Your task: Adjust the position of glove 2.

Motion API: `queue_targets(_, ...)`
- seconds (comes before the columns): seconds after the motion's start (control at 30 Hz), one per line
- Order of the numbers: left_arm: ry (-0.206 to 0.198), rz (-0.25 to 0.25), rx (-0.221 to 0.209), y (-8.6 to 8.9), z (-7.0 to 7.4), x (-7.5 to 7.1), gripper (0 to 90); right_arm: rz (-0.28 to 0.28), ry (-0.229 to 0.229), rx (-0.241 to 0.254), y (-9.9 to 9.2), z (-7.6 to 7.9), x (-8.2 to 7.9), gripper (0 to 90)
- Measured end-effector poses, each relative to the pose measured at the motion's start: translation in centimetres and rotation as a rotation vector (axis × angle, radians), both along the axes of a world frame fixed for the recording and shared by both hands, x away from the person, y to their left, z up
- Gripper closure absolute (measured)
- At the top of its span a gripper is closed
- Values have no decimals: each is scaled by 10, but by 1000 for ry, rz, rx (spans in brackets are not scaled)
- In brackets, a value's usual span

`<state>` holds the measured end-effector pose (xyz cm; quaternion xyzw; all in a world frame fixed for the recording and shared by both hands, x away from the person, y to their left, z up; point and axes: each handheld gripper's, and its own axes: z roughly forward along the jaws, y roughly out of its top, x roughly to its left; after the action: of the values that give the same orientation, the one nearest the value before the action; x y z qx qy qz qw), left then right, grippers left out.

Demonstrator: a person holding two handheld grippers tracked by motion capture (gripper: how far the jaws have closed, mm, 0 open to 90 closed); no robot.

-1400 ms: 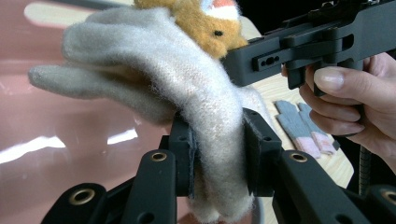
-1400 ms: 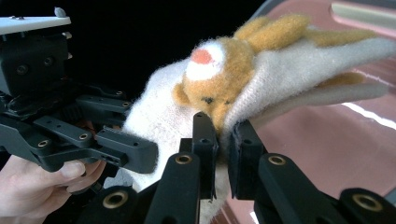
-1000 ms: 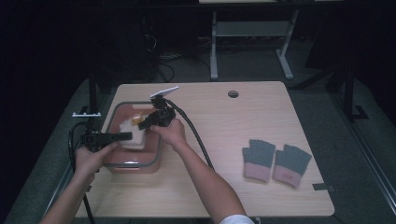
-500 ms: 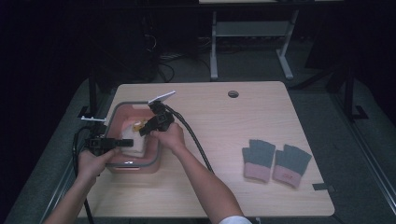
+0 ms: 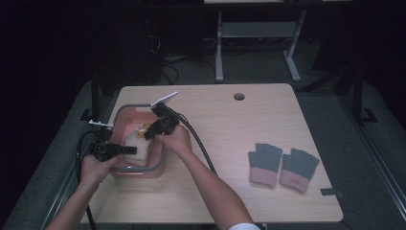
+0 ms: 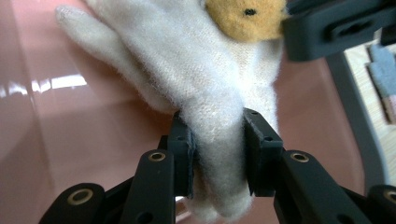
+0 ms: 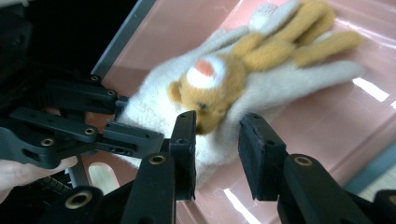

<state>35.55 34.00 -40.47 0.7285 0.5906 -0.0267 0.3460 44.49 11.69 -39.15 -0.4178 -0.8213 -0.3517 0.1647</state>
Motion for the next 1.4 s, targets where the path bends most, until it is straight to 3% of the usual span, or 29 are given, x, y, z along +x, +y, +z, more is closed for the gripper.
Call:
queue_targets(0.13,15,-8,40,0,-3,0,668,-16,-2,15,-5,6,1,669)
queue_targets(0.3,30,-18,51,0,-4,0,670,-11,-18,26,-10,10,0,668)
queue_targets(0.5,23,2,43,4,3,0,514,-12,-21,37,-13,13,-2,664)
queue_targets(0.63,2,25,49,7,12,0,497,-11,-31,56,-18,15,-2,663)
queue_targets(0.7,-11,17,52,8,17,0,516,-18,-33,58,-20,16,-3,661)
queue_targets(0.83,-30,-1,68,3,20,0,648,-26,-37,64,-26,19,-3,660)
queue_targets(1.07,27,-74,233,-11,7,7,671,-33,-53,75,-38,22,-5,657)
queue_targets(1.13,32,-83,261,-16,5,7,672,-35,-53,82,-41,23,-5,655)
queue_targets(1.23,28,-76,246,-17,7,8,670,-42,-45,86,-45,24,-6,651)
queue_targets(1.4,-22,-68,228,-14,18,6,652,-38,-58,98,-52,28,-8,645)
